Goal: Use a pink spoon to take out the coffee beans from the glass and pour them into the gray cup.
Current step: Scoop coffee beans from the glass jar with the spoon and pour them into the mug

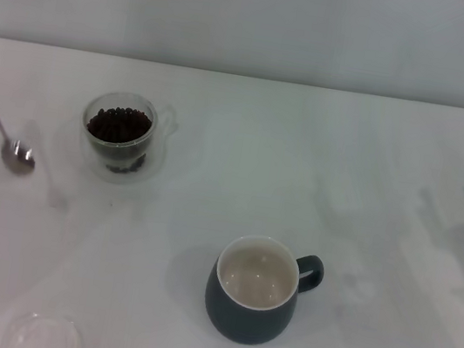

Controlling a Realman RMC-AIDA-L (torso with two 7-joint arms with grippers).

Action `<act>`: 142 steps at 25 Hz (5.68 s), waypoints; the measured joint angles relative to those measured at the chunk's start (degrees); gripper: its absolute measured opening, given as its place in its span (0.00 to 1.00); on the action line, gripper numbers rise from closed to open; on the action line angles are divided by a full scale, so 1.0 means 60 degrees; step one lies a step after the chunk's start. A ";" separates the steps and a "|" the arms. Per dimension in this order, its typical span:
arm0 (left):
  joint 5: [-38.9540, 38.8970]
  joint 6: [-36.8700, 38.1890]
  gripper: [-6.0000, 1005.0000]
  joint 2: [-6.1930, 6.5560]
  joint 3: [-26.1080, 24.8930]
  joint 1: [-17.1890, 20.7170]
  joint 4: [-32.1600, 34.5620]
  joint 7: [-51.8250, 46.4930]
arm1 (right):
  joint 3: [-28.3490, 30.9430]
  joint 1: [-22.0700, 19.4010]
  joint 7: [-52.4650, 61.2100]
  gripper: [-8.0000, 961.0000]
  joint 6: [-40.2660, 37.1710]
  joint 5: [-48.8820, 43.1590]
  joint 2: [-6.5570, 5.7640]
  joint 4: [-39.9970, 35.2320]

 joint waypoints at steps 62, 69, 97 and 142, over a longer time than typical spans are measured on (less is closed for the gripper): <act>-0.1063 0.5055 0.13 -0.1243 0.0036 -0.2978 -0.1819 0.3736 | 0.0000 -0.0222 0.0463 0.85 0.0602 0.0001 -0.0059 -0.0792; -0.1280 0.5265 0.13 -0.1246 0.0038 -0.2995 -0.2084 0.2865 | 0.0000 -0.0232 0.0463 0.85 0.0599 0.0000 -0.0059 -0.0792; -0.1632 0.5460 0.13 -0.1200 0.0029 -0.2584 -0.2011 0.0661 | 0.0000 -0.0134 0.0464 0.85 0.0608 0.0112 -0.0048 -0.0866; -0.1643 0.6120 0.13 -0.1203 0.0118 -0.3048 -0.1770 0.2102 | 0.0306 0.0182 0.0493 0.85 0.0977 0.0249 -0.0015 -0.0660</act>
